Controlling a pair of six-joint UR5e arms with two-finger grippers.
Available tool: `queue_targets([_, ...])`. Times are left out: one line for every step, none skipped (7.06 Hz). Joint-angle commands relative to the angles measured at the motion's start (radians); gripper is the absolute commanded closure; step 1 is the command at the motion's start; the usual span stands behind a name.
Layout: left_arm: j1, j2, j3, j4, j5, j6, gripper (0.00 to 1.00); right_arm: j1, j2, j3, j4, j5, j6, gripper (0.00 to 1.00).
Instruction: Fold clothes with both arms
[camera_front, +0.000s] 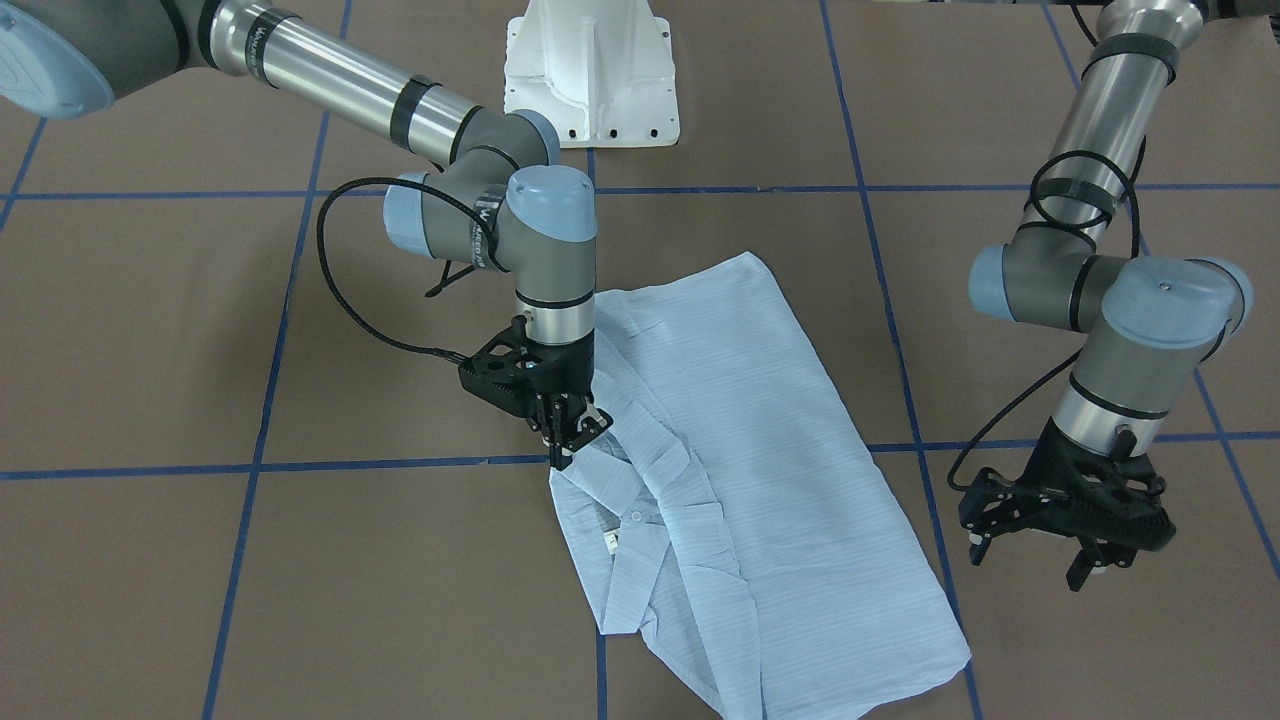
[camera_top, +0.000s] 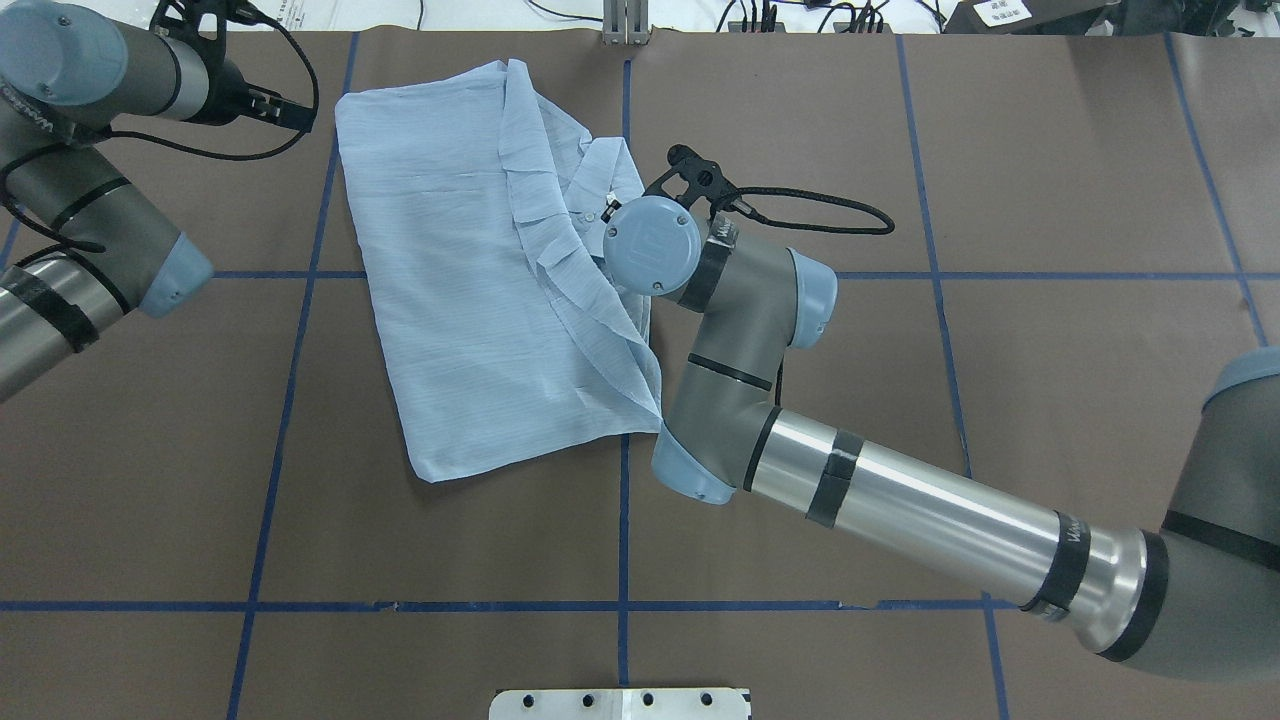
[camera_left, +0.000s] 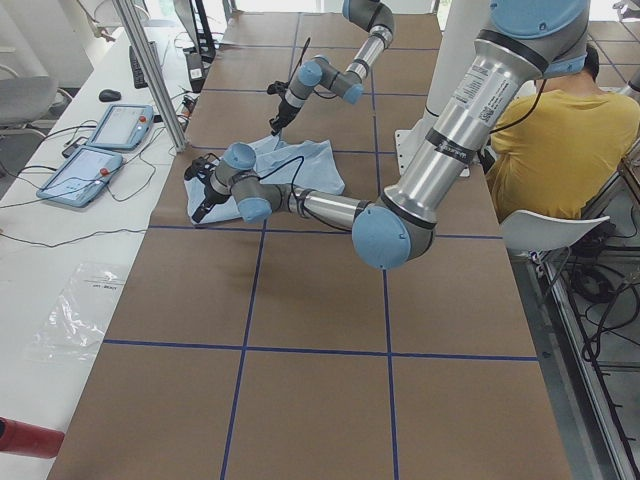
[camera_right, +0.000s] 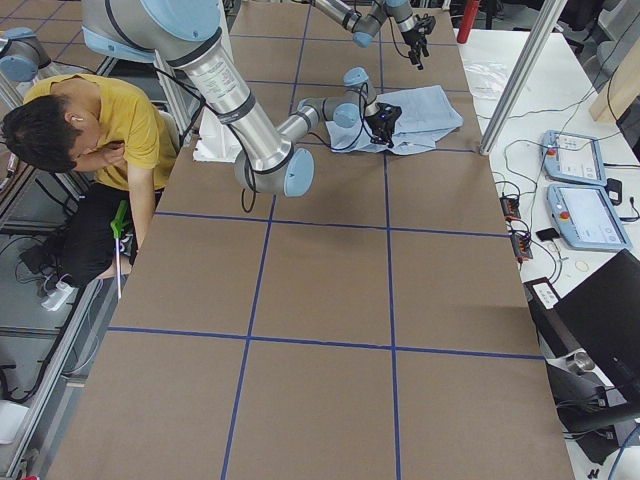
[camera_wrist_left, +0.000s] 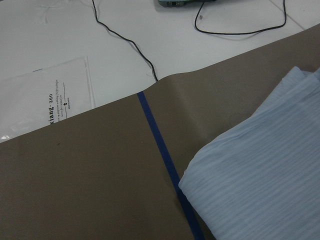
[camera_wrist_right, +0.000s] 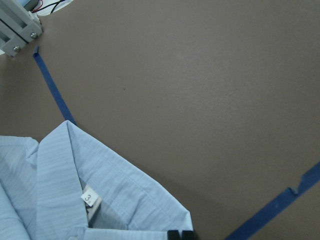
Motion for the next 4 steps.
queue_targets([0.001,0.001,-0.01,-0.002,-0.001,-0.044,0.0,-0.067,-0.232,0.321,-0.086,-0.065,-0.002,1.0])
queue_targets([0.001,0.009,-0.021,0.0,-0.001,-0.046,0.0,-0.09,-0.307,0.397,-0.088,-0.085,-0.005,1.0])
queue_targets([0.004,0.032,-0.051,0.0,-0.001,-0.046,0.0,-0.104,-0.326,0.392,-0.088,-0.085,-0.008,1.0])
queue_targets([0.006,0.047,-0.07,0.0,-0.002,-0.046,0.0,-0.098,-0.334,0.398,-0.086,-0.087,-0.046,1.0])
